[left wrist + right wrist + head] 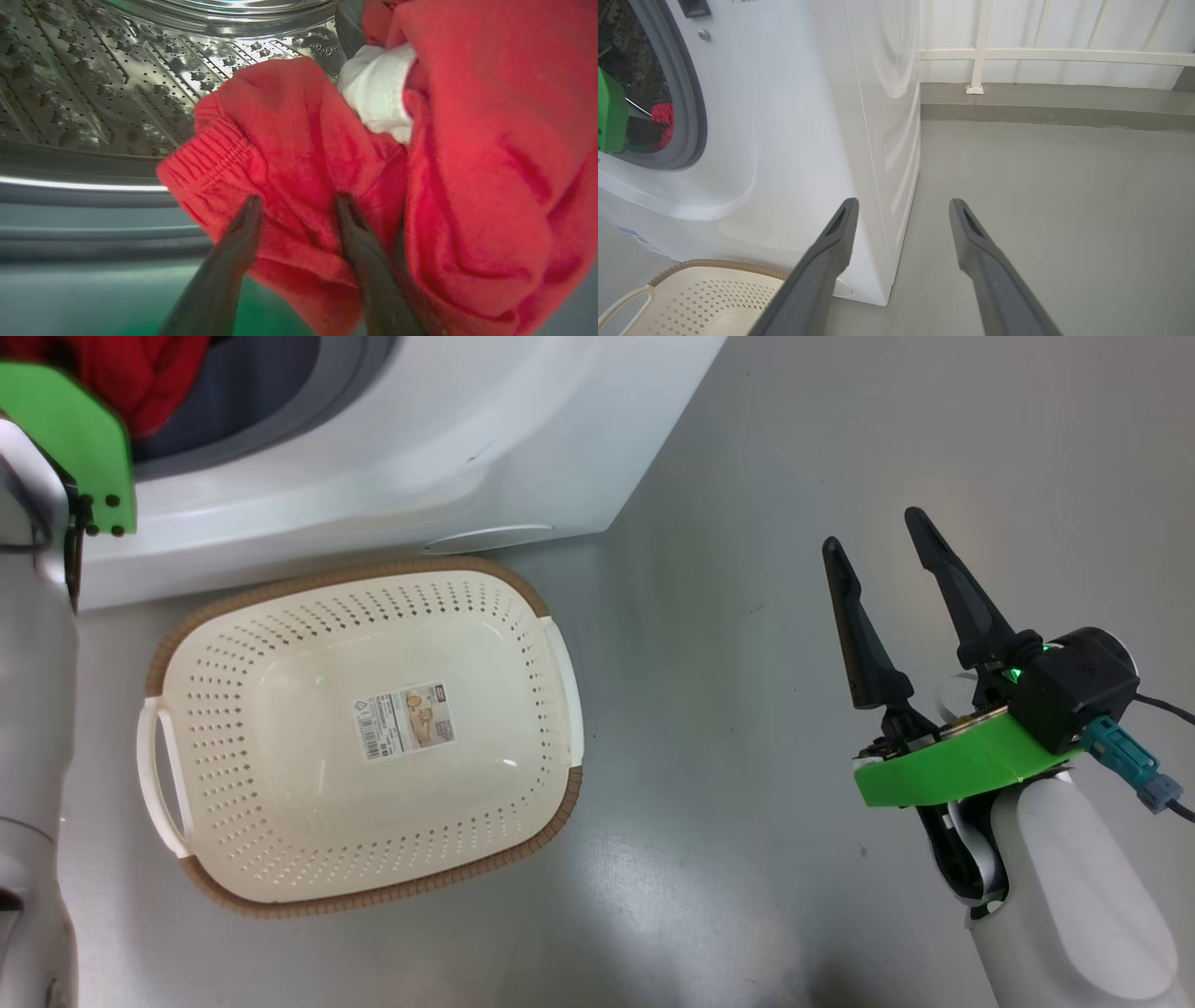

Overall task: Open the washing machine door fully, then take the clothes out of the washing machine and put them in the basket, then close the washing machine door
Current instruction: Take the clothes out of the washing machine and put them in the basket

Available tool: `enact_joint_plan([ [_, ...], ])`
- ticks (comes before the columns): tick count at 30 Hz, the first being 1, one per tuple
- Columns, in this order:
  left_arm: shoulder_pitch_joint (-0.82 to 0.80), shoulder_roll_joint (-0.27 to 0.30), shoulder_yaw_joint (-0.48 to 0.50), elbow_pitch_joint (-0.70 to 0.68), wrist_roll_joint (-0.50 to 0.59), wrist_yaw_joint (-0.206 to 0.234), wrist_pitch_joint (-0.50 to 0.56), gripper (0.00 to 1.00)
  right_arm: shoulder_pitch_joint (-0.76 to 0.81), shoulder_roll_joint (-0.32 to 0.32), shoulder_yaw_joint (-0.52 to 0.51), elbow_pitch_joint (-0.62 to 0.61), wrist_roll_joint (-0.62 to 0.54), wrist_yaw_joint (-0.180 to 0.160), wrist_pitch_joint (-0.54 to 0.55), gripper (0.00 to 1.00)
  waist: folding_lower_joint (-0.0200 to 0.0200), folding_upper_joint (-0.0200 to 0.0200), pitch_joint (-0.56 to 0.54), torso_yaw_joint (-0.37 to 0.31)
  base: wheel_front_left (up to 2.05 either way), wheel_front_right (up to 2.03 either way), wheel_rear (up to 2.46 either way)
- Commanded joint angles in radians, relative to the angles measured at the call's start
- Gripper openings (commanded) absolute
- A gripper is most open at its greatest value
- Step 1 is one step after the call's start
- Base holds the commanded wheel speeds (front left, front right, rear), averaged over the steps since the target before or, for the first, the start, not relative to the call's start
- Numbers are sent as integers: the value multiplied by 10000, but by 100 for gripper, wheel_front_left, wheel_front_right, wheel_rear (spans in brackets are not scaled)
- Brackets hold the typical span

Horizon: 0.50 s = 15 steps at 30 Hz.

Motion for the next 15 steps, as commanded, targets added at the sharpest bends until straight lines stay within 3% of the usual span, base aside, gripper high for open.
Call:
enact_joint_plan([
  [1, -60, 532, 28, -86, 49, 16, 124, 0, 26, 64, 257, -239, 86, 62, -63, 100, 0, 0, 6, 3, 0, 0, 0],
  [15, -14, 421, -75, -249, -217, 164, -1065, 0, 16, 65, 201, -168, 105, 62, -63, 100, 0, 0, -75, 180, 0, 0, 0],
])
